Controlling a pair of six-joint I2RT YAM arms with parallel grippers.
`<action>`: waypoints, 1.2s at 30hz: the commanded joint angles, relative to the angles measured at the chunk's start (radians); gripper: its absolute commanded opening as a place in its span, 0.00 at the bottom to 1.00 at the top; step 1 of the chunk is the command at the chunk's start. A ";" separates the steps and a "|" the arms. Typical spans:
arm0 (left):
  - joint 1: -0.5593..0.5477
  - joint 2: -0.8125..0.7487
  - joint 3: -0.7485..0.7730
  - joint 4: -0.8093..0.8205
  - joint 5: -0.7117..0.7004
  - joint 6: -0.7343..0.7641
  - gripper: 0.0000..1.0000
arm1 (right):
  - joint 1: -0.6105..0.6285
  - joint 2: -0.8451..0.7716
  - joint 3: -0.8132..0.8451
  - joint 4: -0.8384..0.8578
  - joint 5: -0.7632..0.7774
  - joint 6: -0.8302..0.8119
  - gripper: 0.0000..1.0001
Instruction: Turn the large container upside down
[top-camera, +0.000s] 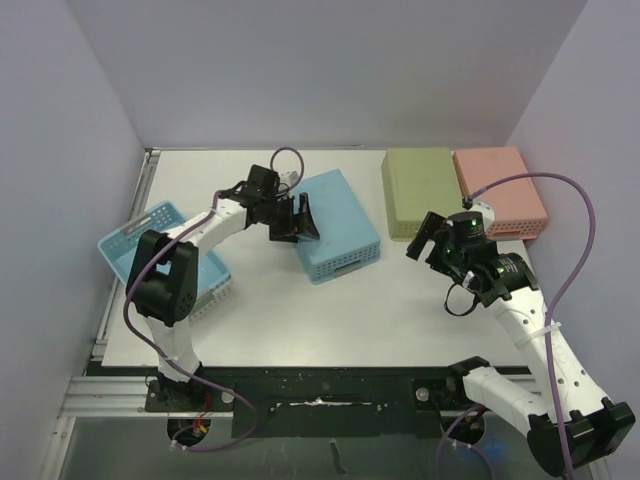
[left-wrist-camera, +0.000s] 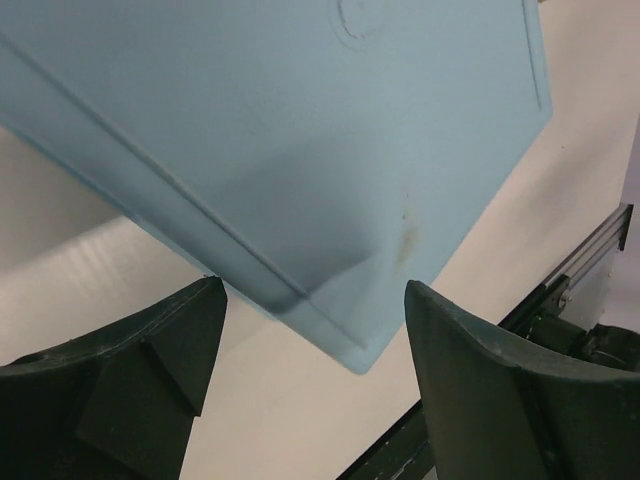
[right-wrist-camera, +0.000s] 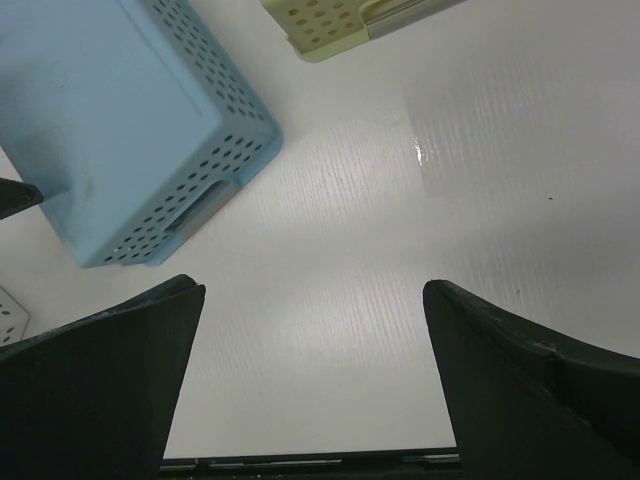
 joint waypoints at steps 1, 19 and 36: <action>-0.046 0.029 0.114 0.072 0.010 -0.031 0.72 | -0.007 -0.035 0.020 -0.003 0.028 0.009 0.99; -0.018 -0.004 0.139 0.043 -0.178 -0.097 0.72 | -0.007 -0.072 -0.013 -0.020 0.049 0.015 0.98; 0.037 0.128 0.182 0.198 -0.107 -0.188 0.71 | -0.008 -0.076 -0.013 -0.027 0.053 0.015 0.98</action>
